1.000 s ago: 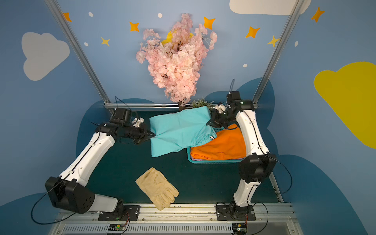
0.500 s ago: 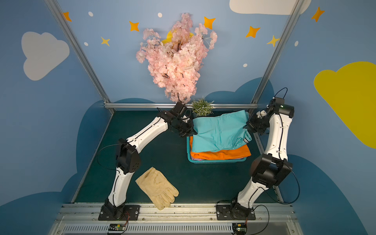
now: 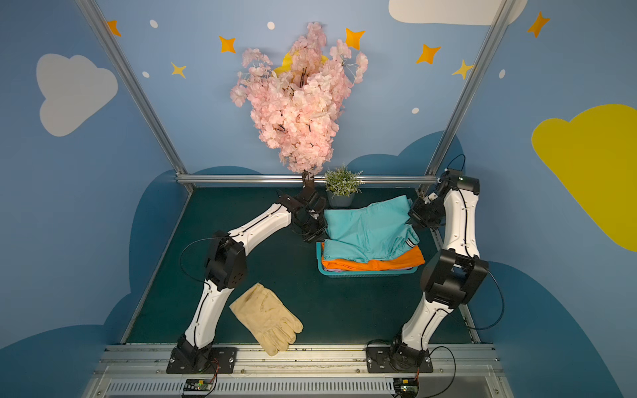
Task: Put the folded long pants in the basket
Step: Move the basket to the center of the board, then place the long pant in the basket.
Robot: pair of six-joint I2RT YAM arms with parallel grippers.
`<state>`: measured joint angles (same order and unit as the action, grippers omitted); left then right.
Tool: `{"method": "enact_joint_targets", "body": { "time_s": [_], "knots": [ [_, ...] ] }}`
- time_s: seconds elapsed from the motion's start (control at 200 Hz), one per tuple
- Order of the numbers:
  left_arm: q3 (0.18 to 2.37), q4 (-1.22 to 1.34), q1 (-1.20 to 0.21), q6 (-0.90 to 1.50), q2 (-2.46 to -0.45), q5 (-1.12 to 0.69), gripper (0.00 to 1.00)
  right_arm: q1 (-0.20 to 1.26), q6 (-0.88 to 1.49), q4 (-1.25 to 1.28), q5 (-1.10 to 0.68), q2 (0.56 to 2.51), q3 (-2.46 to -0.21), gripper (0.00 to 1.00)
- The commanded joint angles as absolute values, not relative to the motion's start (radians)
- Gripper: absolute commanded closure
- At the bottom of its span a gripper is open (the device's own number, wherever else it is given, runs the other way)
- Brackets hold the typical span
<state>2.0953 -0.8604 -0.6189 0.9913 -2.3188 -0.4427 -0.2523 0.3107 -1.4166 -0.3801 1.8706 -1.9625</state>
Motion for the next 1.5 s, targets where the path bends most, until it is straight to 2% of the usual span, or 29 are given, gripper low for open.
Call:
{"method": "enact_joint_targets", "body": {
  "time_s": [0.0,0.145,0.285,0.571,0.726,0.911,1.101,1.272,1.422,1.497],
  "knots": [
    [1.995,-1.018,-0.579,0.946,-2.300,-0.324,0.98,-0.224,0.306,-1.354,-0.344,1.876,-1.939,1.00],
    [1.863,-1.013,-0.555,0.903,-2.233,-0.296,0.98,-0.170,0.308,-1.343,-0.346,1.882,-1.902,1.00],
    [1.671,-0.979,-0.464,0.848,-2.115,-0.282,0.98,-0.109,0.324,-1.304,-0.379,1.863,-1.837,1.00],
    [1.334,-0.959,-0.118,0.619,-1.860,-0.425,0.98,0.073,0.387,-1.191,-0.576,1.756,-1.683,1.00],
    [1.273,-0.991,0.029,0.535,-1.756,-0.525,0.98,0.175,0.436,-1.154,-0.637,1.766,-1.702,1.00],
    [1.370,-1.084,0.031,0.502,-1.688,-0.622,0.97,0.256,0.494,-1.151,-0.626,1.779,-1.770,1.00],
    [1.476,-1.243,0.032,0.475,-1.619,-0.673,0.97,0.201,0.485,-1.161,-0.655,1.744,-1.782,1.00],
    [1.403,-1.220,0.030,0.491,-1.540,-0.656,0.96,0.193,0.446,-1.186,-0.653,1.768,-1.765,1.00],
    [1.314,-1.123,0.005,0.495,-1.604,-0.664,0.96,0.199,0.453,-1.125,-0.601,1.792,-1.693,1.00],
    [1.291,-1.092,-0.014,0.502,-1.650,-0.588,0.96,0.202,0.468,-1.065,-0.610,1.802,-1.640,1.00]
  ]
}}
